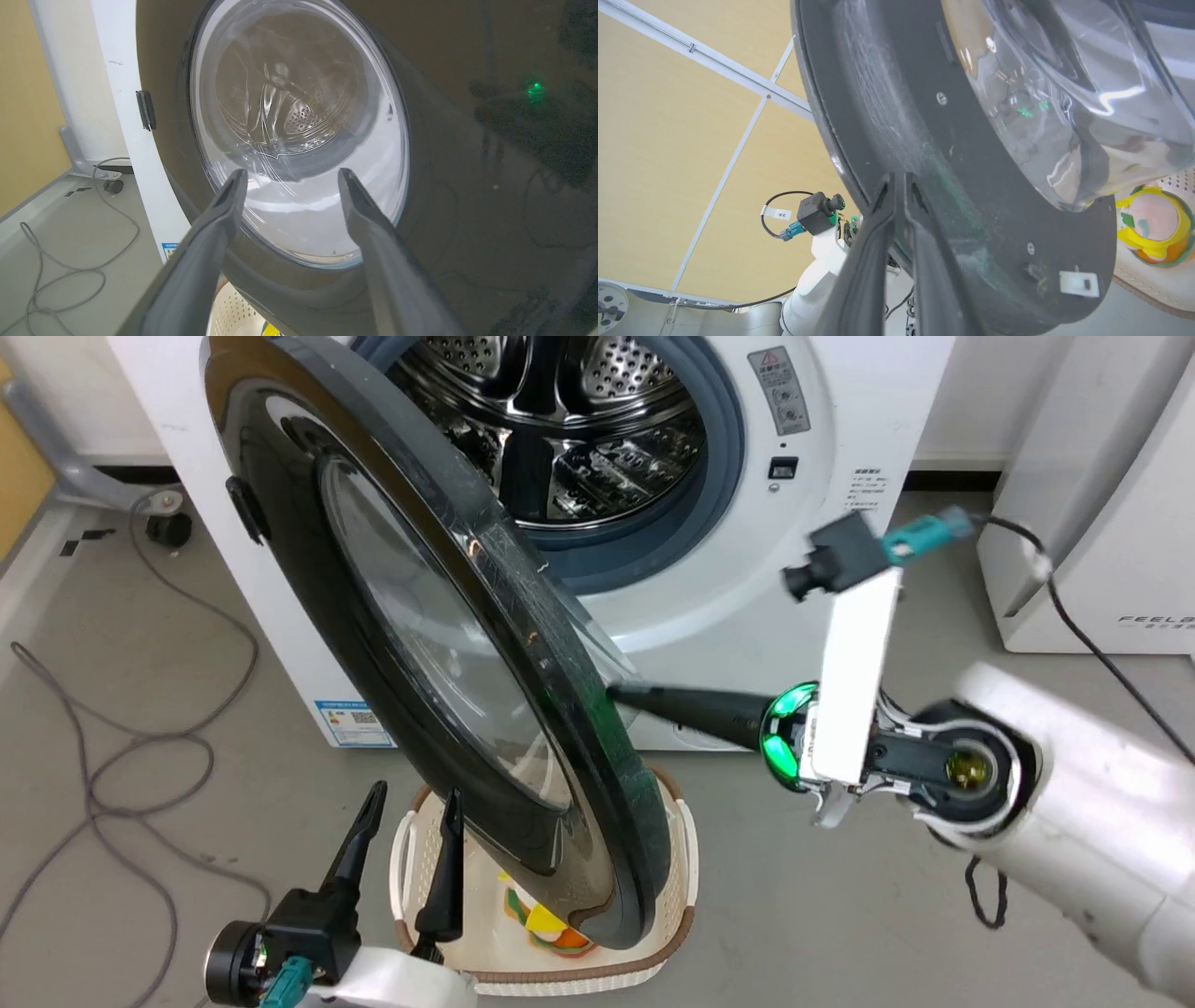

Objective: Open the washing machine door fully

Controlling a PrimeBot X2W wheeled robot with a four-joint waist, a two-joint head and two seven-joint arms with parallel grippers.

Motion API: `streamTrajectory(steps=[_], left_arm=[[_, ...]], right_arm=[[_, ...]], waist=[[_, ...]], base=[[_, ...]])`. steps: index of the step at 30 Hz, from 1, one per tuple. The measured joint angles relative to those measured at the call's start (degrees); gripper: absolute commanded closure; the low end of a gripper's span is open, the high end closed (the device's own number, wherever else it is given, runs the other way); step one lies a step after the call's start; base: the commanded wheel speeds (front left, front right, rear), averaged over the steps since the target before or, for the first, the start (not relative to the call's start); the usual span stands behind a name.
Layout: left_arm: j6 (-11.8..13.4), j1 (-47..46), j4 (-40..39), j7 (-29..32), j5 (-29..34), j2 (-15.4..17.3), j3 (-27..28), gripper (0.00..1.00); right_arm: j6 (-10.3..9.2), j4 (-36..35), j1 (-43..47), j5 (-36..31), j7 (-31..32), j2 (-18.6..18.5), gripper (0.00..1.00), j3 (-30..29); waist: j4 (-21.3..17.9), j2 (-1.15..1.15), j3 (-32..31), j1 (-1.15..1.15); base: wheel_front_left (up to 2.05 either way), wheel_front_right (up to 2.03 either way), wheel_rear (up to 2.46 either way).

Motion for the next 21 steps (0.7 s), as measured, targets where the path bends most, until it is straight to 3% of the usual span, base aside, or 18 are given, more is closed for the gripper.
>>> streamTrajectory(steps=[1, 10, 14, 17, 21], left_arm=[[0.07, 0.19, 0.09, 0.0, -0.01, 0.0, 0.04, 0.0], [0.51, 1.27, 1.24, 0.0, -0.19, -0.05, 0.44, 0.0], [0.75, 1.76, 1.65, 0.0, -0.58, 0.07, 0.93, 0.0], [1.01, 2.01, 1.91, 0.0, -0.78, 0.22, 1.51, 0.0], [1.49, 2.64, 2.15, 0.0, -1.13, 0.31, 2.32, 0.0]], right_arm=[[0.01, -0.21, 0.96, -0.59, -2.66, -0.01, 0.01, -0.62], [0.01, 3.26, 14.94, -4.7, -31.15, -2.54, 0.0, -5.91], [0.01, 6.42, 21.7, -6.89, -36.12, -3.63, 0.0, -8.51], [0.01, 10.74, 28.09, -12.43, -36.31, -2.43, 0.0, -18.84], [0.01, 14.67, 37.76, -28.29, -36.32, 2.08, 0.0, -34.46]], waist=[[-0.19, 0.0, -0.11, 0.0], [-2.68, 0.0, -1.65, 0.0], [-4.06, 0.0, -2.21, 0.0], [-5.14, 0.0, -2.55, 0.01], [-6.11, 0.0, -3.21, 0.0]], base=[[0.0, 0.0, 0.0], [0.0, 0.0, 0.0], [0.0, 0.0, 0.0], [0.0, 0.0, 0.0], [0.0, 0.0, 0.0]])
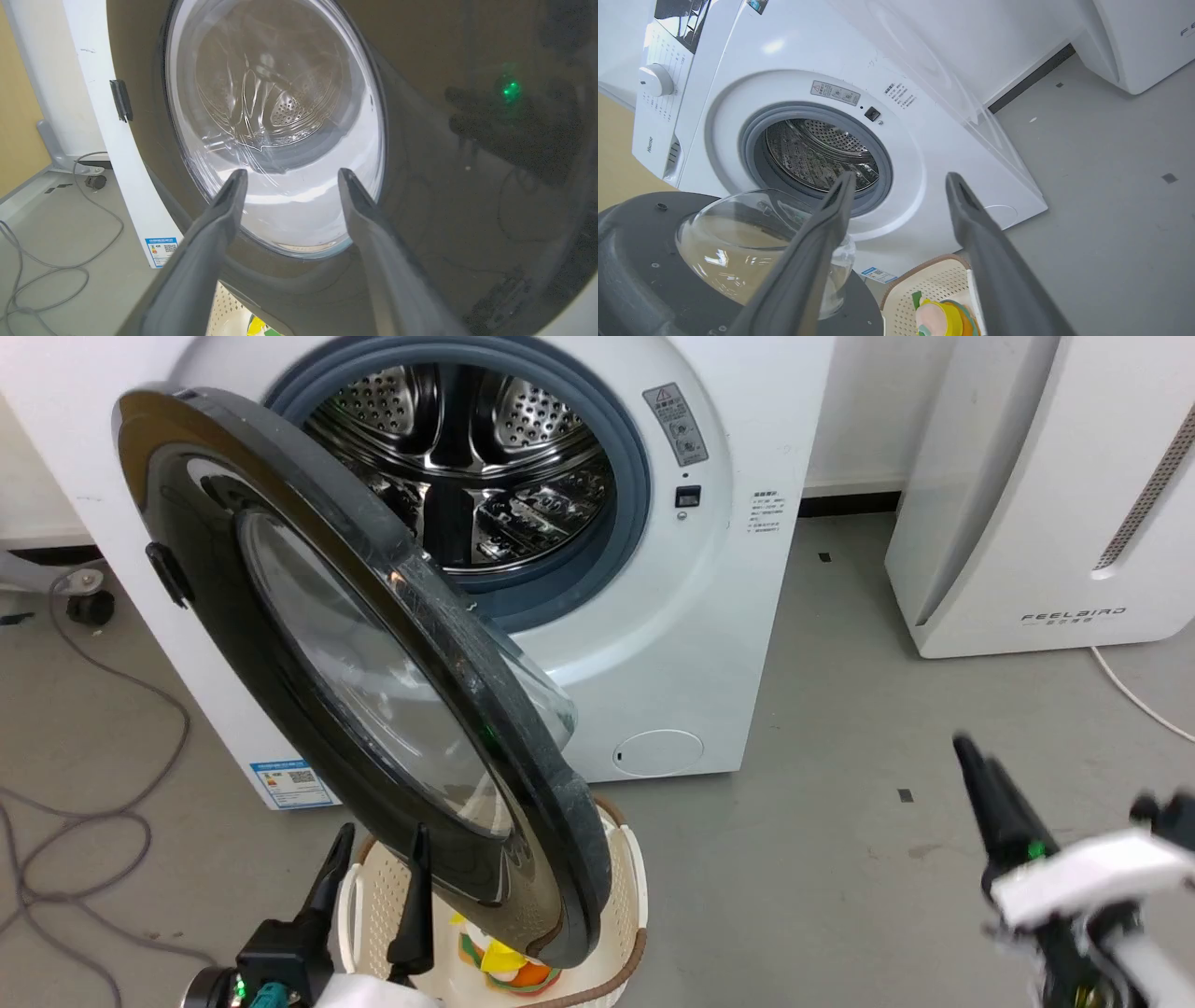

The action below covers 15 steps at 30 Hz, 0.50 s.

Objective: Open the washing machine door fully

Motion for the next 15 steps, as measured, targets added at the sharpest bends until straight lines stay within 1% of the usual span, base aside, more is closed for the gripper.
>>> streamTrajectory(steps=[3, 5, 8, 9, 10, 12, 15], left_arm=[[0.03, 0.32, 0.09, 0.0, -0.4, 0.08, 0.41, 0.0], [0.04, 0.35, 0.19, 0.0, -0.41, 0.13, 0.53, 0.0], [0.19, 0.35, 0.37, 0.0, -0.46, 0.16, 0.69, 0.0], [0.19, 0.35, 0.41, 0.0, -0.47, 0.18, 0.78, 0.0], [0.2, 0.35, 0.44, 0.0, -0.48, 0.19, 0.81, 0.0], [0.21, 0.35, 0.55, 0.0, -0.56, 0.21, 0.92, 0.0], [0.48, 0.34, 0.68, 0.0, -0.56, 0.32, 1.2, 0.0]], right_arm=[[0.0, -0.13, 7.15, -15.23, 0.01, 5.3, 0.0, -10.06], [0.0, -1.77, 11.15, -25.1, 0.01, 8.94, 0.0, -17.08], [0.0, -7.38, 15.97, -41.46, 0.01, 14.41, 0.0, -27.17], [0.0, -9.88, 17.27, -46.43, 0.01, 16.36, 0.0, -29.59], [0.0, -12.52, 18.53, -51.33, 0.01, 18.29, 0.0, -31.37], [0.01, -17.33, 20.79, -60.32, 0.01, 21.14, 0.0, -33.16], [0.01, -23.37, 23.14, -68.81, 0.36, 23.05, 0.0, -34.12]], waist=[[-0.47, 0.0, -0.21, 0.0], [-0.52, 0.0, -0.28, 0.0], [-0.49, 0.0, -0.25, 0.01], [-0.45, 0.0, -0.25, 0.0], [-0.41, 0.0, -0.23, 0.0], [-0.3, 0.0, -0.22, 0.0], [-0.12, 0.0, -0.08, 0.0]], base=[[0.0, 0.0, 0.0], [0.0, 0.0, 0.0], [0.0, 0.0, 0.0], [0.0, 0.0, 0.0], [0.0, 0.0, 0.0], [0.0, 0.0, 0.0], [0.0, 0.0, 0.0]])
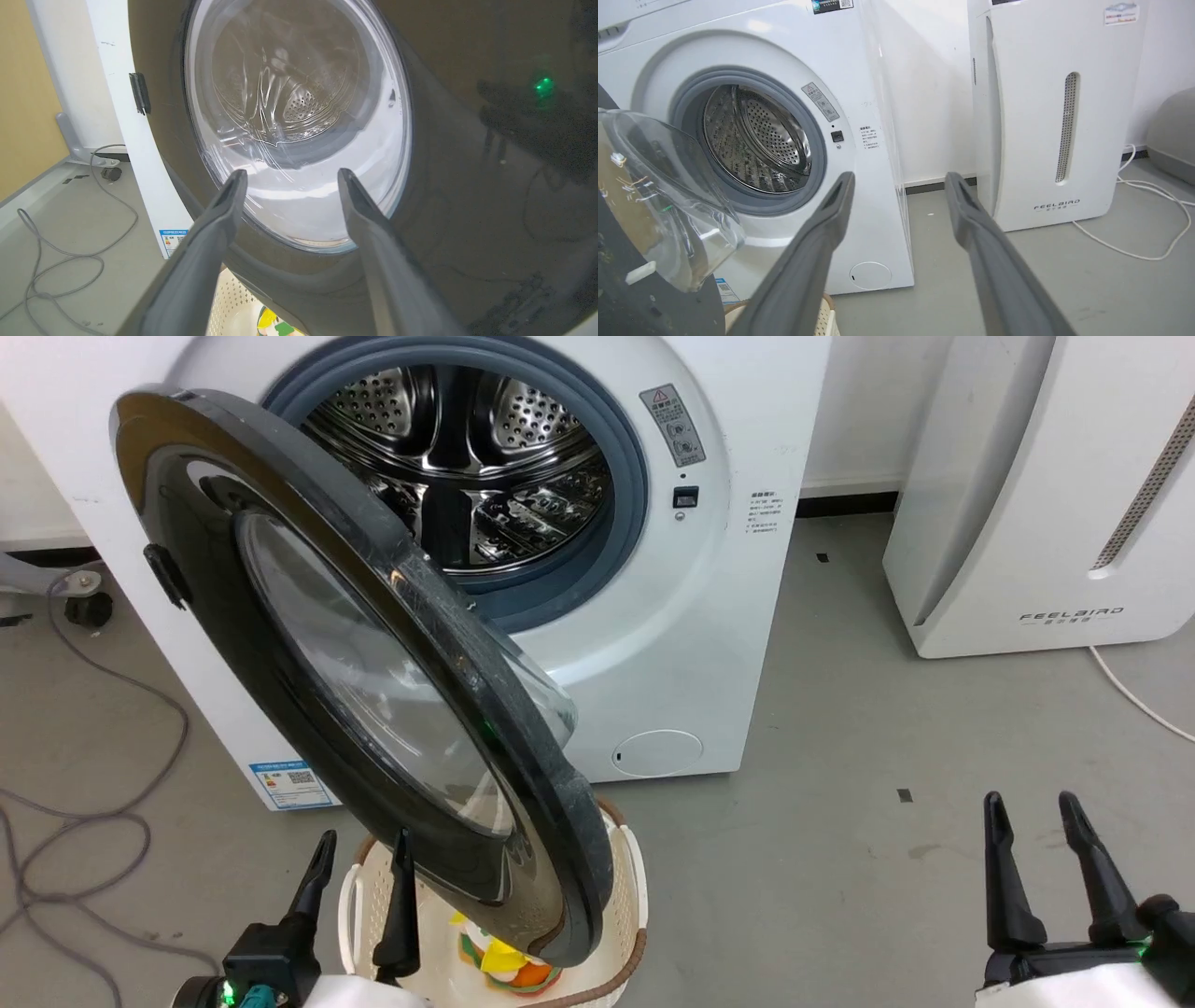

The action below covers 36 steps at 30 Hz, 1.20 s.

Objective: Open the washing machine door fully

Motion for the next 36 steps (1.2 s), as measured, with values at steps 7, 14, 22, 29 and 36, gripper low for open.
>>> streamTrajectory(steps=[7, 14, 22, 29, 36], left_arm=[[0.04, -0.01, 0.37, 0.0, -0.34, 0.27, 0.29, 0.0], [0.02, -0.07, 1.04, 0.0, -0.35, 0.43, -0.02, 0.0], [-0.02, -0.24, 1.46, 0.01, -0.44, 0.79, -0.63, 1.0], [-0.01, -0.44, 0.97, 0.02, -0.98, 1.15, -0.76, 1.0], [0.73, -1.72, -4.57, 0.07, -1.65, 1.07, -0.47, 1.0]], right_arm=[[0.0, -7.2, 3.55, -8.7, 5.44, 0.48, 0.0, 3.94], [0.0, -6.04, 4.33, -8.26, 7.06, 0.62, 0.0, 4.97], [0.0, -3.85, 4.0, -8.12, 6.89, 0.62, 0.0, 5.15], [0.0, -2.81, 3.78, -7.92, 6.72, 0.62, 0.0, 5.33], [0.0, -2.21, 3.28, -7.77, 6.66, 0.62, 0.0, 5.3]], waist=[[0.43, 0.0, 0.02, 0.0], [0.99, 0.0, 0.28, 0.0], [1.33, 0.0, 1.36, 0.0], [1.64, 0.0, 1.94, 0.0], [2.34, 0.0, 1.64, 0.01]], base=[[0.0, 0.0, 0.0], [0.0, 0.0, 0.0], [0.0, 0.0, 0.0], [0.0, 0.0, 0.0], [0.0, 0.0, 0.0]])
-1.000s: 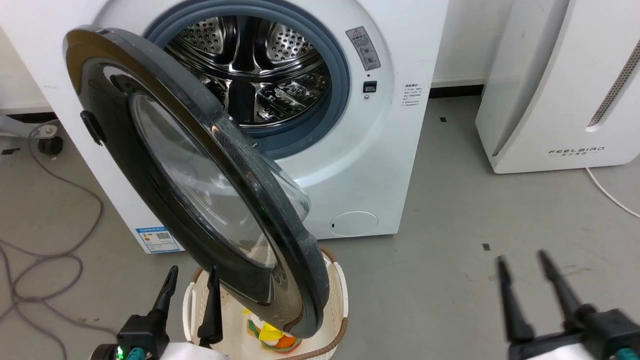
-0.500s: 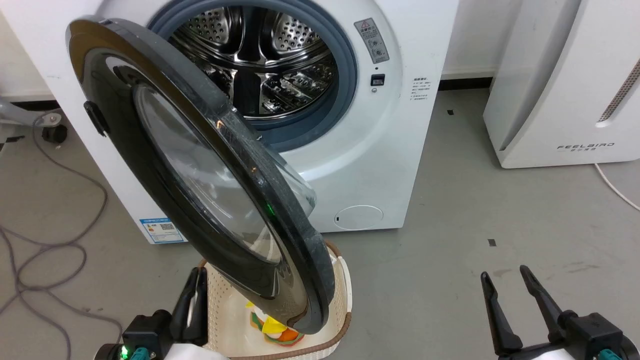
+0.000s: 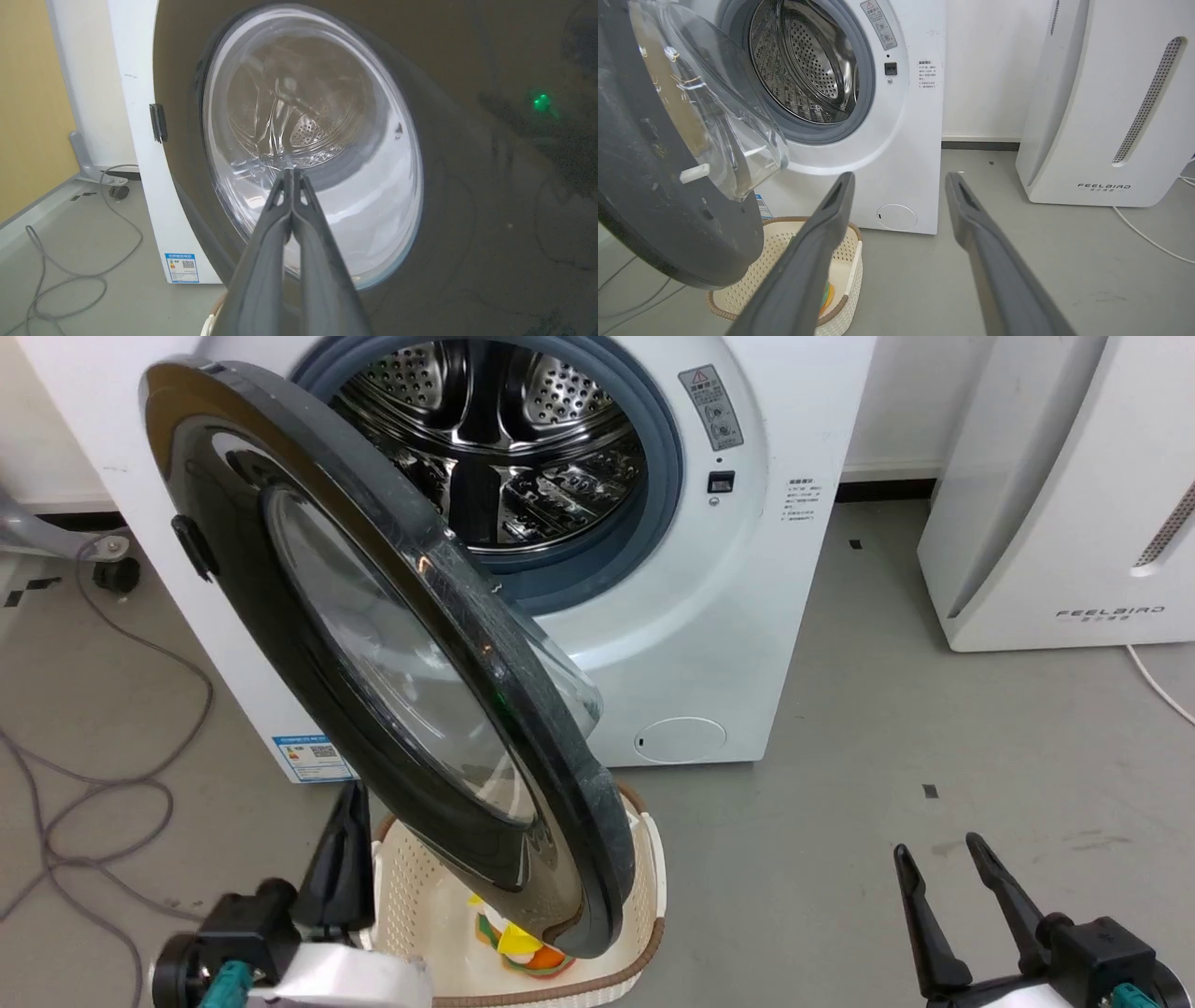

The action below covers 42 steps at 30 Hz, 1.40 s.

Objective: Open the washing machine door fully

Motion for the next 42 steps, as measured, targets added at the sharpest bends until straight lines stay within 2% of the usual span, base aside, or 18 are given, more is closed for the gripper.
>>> streamTrajectory(steps=[6, 11, 14, 19, 24, 30, 38, 42], left_arm=[[1.04, -3.0, -10.57, -0.01, 0.49, 0.07, 0.15, 1.0], [1.8, -8.52, -22.84, -0.07, 1.35, -0.07, -0.27, 1.0], [1.65, -11.91, -27.75, -0.07, 1.98, -0.37, -2.45, 1.0], [0.0, -17.22, -31.94, 1.09, 2.2, -1.36, -8.64, 1.0], [-1.32, -18.33, -32.29, 4.5, 1.1, -1.96, -17.48, 1.0], [-2.03, -17.27, -29.07, 10.28, -1.14, -2.57, -27.06, 1.0], [0.31, -10.46, -22.99, 18.06, -4.03, -2.63, -32.51, 1.0], [1.04, -9.22, -18.06, 19.18, -4.43, -2.61, -33.16, 1.0]], right_arm=[[0.0, 0.0, 0.01, 0.0, 0.02, 0.0, 0.0, -0.05], [0.0, -0.11, 0.02, 0.0, 0.09, 0.0, 0.0, -0.04], [0.0, -0.15, 0.02, 0.0, 0.09, 0.0, 0.0, -0.02], [0.0, -0.14, 0.02, 0.0, 0.08, 0.0, 0.0, 0.14], [0.0, -0.12, 0.02, -0.03, 0.09, 0.0, 0.0, 0.29], [0.0, -0.01, 0.0, -0.2, 0.08, 0.0, 0.0, 0.48], [0.0, 1.1, -0.62, -0.18, -0.43, 0.01, 0.0, 0.57], [0.0, 1.76, -1.22, -0.18, -0.52, 0.01, 0.0, 0.66]], waist=[[0.59, 0.0, -0.28, 0.0], [0.83, 0.0, -0.11, 0.0], [0.87, 0.0, 0.12, 0.0], [0.6, 0.0, 0.21, 0.0], [0.04, 0.0, 0.16, 0.0], [-0.35, 0.0, 0.7, 0.0], [-0.88, 0.0, 1.84, 0.0], [-1.12, 0.0, 2.11, 0.0]], base=[[0.0, 0.0, 0.0], [0.0, 0.0, 0.0], [0.0, 0.0, 0.0], [0.0, 0.0, 0.0], [0.0, 0.0, 0.0], [0.0, 0.0, 0.0], [0.0, 0.0, 0.0], [0.0, 0.0, 0.0]])
